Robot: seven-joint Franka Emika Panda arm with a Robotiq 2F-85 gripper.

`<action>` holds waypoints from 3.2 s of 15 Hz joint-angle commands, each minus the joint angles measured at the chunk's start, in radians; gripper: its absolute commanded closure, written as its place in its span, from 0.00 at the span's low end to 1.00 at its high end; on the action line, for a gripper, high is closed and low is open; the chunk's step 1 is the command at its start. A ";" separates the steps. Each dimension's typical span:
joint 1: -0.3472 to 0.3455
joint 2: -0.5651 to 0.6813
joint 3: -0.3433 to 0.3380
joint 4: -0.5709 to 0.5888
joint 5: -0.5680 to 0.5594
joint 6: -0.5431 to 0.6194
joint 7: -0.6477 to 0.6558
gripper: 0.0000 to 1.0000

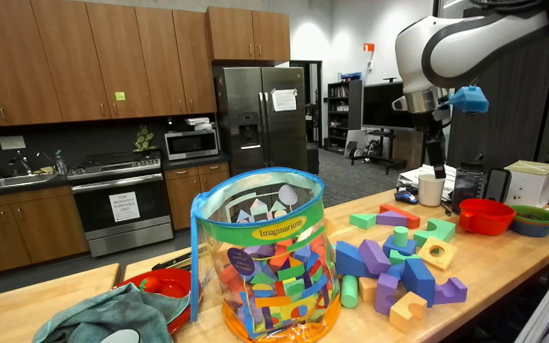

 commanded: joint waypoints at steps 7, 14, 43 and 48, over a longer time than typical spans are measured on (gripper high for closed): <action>0.064 0.132 -0.005 0.152 0.102 0.154 -0.003 0.00; 0.137 0.202 0.014 0.243 0.235 0.216 -0.062 0.00; 0.253 0.681 0.321 0.749 0.003 0.130 0.152 0.00; 0.277 0.746 0.336 0.834 0.056 0.059 0.109 0.00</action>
